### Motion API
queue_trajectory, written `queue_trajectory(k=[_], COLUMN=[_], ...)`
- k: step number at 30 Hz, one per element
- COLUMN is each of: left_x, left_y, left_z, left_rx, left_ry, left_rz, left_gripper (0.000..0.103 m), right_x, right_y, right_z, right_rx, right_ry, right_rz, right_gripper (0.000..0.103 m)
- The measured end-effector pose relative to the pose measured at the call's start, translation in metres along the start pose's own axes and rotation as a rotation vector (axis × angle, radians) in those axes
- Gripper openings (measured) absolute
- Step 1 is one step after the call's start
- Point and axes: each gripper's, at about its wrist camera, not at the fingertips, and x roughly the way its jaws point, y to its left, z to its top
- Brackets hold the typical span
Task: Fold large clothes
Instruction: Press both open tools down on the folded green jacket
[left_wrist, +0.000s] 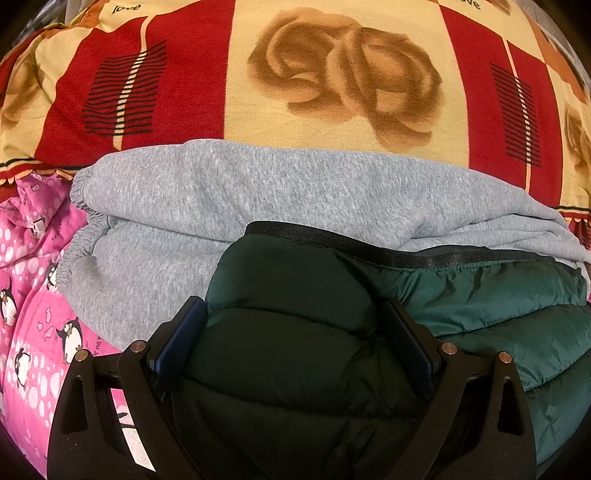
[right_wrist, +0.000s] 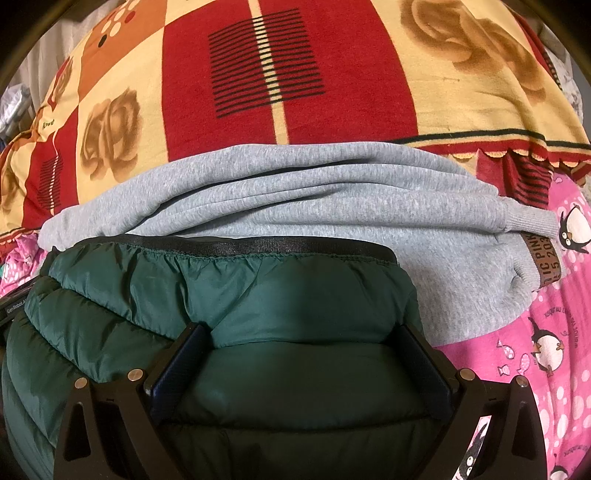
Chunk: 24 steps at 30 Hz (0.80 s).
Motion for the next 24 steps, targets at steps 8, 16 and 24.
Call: queue_trajectory(k=[8, 16, 24], left_x=[0.0001, 0.0000, -0.0001], left_y=[-0.0005, -0.0003, -0.0002], left_z=[0.0001, -0.0001, -0.0002], left_rx=[0.000, 0.000, 0.000], left_ry=[0.000, 0.001, 0.001], left_rz=[0.000, 0.000, -0.001], left_gripper=[0.096, 0.096, 0.096], right_x=[0.0001, -0.0003, -0.0003], right_y=[0.0006, 0.0002, -0.0001], right_z=[0.0001, -0.0006, -0.0007], right_rx=[0.007, 0.008, 0.009], right_ry=[-0.001, -0.002, -0.002], right_rz=[0.009, 0.008, 0.009], right_gripper=[0.101, 0.101, 0.101])
